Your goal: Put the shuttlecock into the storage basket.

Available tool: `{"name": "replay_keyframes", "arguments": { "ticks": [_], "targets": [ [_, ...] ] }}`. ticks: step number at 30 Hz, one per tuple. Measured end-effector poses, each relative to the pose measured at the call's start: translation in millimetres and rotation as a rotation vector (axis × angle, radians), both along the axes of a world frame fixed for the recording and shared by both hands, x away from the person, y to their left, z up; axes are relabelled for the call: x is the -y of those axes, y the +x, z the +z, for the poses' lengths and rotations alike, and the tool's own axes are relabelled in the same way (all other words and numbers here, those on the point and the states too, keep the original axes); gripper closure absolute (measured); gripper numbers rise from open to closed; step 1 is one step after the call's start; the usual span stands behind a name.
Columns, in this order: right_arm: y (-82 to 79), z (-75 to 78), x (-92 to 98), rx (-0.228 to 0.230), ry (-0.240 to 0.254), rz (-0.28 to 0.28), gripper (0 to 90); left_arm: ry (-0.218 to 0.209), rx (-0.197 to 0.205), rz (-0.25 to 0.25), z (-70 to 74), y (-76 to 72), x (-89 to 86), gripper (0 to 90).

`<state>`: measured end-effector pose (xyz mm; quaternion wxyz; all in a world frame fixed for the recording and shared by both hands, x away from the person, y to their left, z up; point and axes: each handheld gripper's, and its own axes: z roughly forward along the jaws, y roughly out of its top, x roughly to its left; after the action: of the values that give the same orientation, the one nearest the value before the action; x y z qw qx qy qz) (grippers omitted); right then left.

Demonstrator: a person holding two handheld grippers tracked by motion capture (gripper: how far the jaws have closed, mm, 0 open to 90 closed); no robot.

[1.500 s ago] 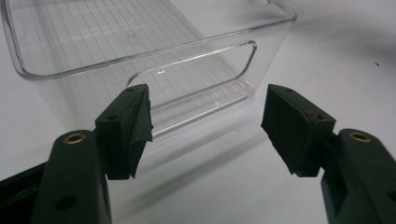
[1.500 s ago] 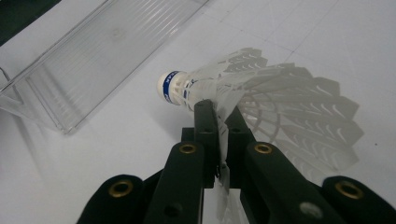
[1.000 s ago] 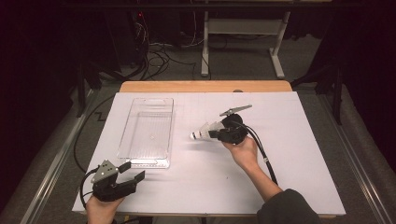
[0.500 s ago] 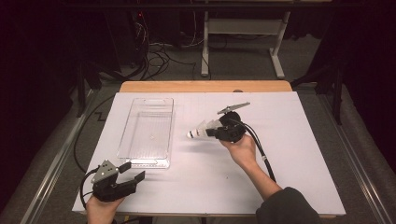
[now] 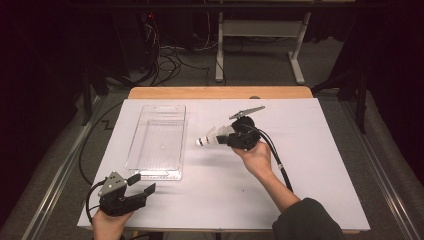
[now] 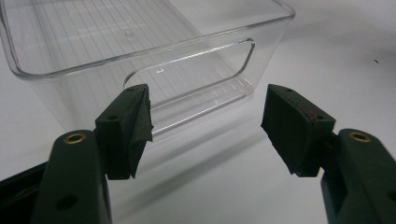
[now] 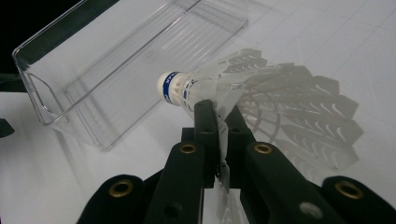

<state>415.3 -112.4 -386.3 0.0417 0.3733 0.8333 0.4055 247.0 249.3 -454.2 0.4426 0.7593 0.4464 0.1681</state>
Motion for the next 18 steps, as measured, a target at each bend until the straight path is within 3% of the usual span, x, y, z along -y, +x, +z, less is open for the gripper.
{"name": "replay_keyframes", "arguments": {
  "ticks": [18],
  "targets": [
    [1.4,15.9,-18.3,0.028,0.0,0.033,89.1,0.001,0.001,-0.003,0.0,0.4,0.1,34.0]
  ]
}}
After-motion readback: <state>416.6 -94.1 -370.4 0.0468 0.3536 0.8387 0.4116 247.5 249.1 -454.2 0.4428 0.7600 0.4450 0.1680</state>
